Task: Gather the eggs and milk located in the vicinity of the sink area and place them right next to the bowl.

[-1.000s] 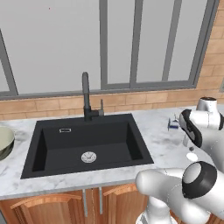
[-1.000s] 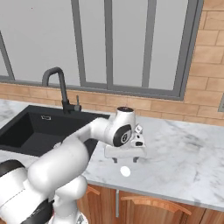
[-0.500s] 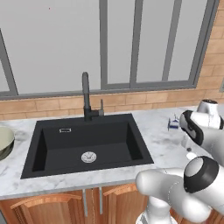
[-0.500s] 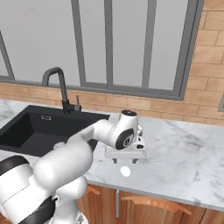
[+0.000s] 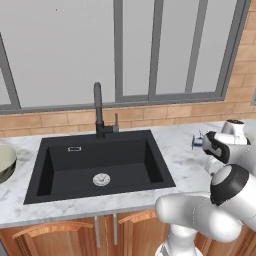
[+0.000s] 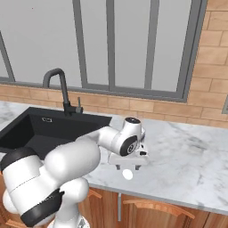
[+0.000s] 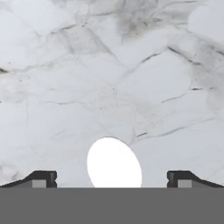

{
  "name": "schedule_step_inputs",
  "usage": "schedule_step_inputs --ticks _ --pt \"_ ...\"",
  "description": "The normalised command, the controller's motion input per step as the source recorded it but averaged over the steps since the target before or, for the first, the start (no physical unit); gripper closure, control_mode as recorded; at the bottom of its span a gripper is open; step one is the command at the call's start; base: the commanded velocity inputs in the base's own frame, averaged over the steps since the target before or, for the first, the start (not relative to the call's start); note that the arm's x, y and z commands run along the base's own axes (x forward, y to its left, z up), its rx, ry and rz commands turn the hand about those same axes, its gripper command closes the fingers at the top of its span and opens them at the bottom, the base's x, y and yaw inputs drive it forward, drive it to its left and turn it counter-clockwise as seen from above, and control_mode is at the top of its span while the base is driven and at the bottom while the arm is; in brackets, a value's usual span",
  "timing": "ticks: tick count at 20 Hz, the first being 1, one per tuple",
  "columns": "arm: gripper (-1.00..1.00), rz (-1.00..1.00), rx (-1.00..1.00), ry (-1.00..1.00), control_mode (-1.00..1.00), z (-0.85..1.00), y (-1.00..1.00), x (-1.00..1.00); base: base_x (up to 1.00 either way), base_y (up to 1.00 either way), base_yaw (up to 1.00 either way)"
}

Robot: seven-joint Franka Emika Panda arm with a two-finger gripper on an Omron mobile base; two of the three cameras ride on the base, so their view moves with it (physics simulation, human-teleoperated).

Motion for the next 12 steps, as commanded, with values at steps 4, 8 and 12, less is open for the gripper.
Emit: schedule_step_inputs --ticks 4,8,12 --pt "-1.00 0.00 0.01 0.00 -1.00 -0.30 0.00 -0.04 0.00 0.00 0.00" --pt "-1.00 0.00 0.01 0.00 -1.00 -0.21 0.00 -0.02 0.00 0.00 0.00" --pt "-1.00 0.00 0.00 0.00 -1.00 -0.16 0.00 -0.04 0.00 0.00 0.00"
